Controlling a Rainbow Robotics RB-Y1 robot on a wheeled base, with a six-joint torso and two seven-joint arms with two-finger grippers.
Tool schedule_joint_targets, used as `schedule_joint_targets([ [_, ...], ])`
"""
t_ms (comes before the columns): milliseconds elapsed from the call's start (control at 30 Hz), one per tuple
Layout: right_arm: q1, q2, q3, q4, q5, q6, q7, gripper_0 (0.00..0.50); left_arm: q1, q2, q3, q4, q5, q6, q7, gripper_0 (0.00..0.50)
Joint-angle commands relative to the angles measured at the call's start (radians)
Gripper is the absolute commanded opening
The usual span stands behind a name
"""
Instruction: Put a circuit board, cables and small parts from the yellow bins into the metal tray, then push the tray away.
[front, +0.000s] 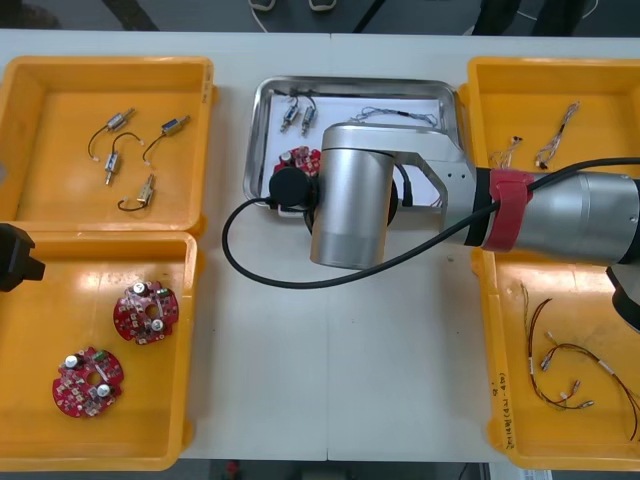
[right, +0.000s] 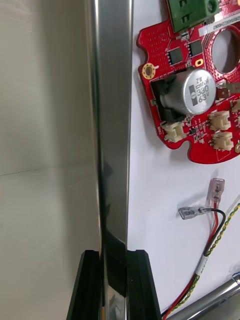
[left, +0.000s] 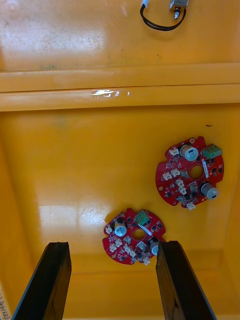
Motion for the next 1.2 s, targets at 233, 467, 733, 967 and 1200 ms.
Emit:
schedule_joint_targets([
  [233,-0.097,0.021,0.006,0.039,0.008,-0.034,0.058,0.0,0.012,0.042,0.028,-0.027,0.008,0.006,-0.067,0.5],
  [467,-0.115,0.019,0.006,0.048,0.008,-0.058,0.065,0.0,0.012,0.042,0.028,-0.027,0.008,0.006,-0.067,0.5],
  [733,-0.126,0.021,0.006,0.074,0.008,-0.087,0.065,0.0,0.012,0.042,0.028,-0.027,0.008,0.006,-0.067,0.5],
  [967,-0.15,0.032,0.006,0.123,0.008,-0.11,0.076,0.0,0.012,0.042,0.028,-0.027,0.008,0.006,-0.067,0.5],
  [1200,-0.166,0.058,0.006,0.192,0.011,-0.141,0.082,0.0,0.012,0.042,0.028,-0.027,0.008,0.006,-0.067,0.5],
])
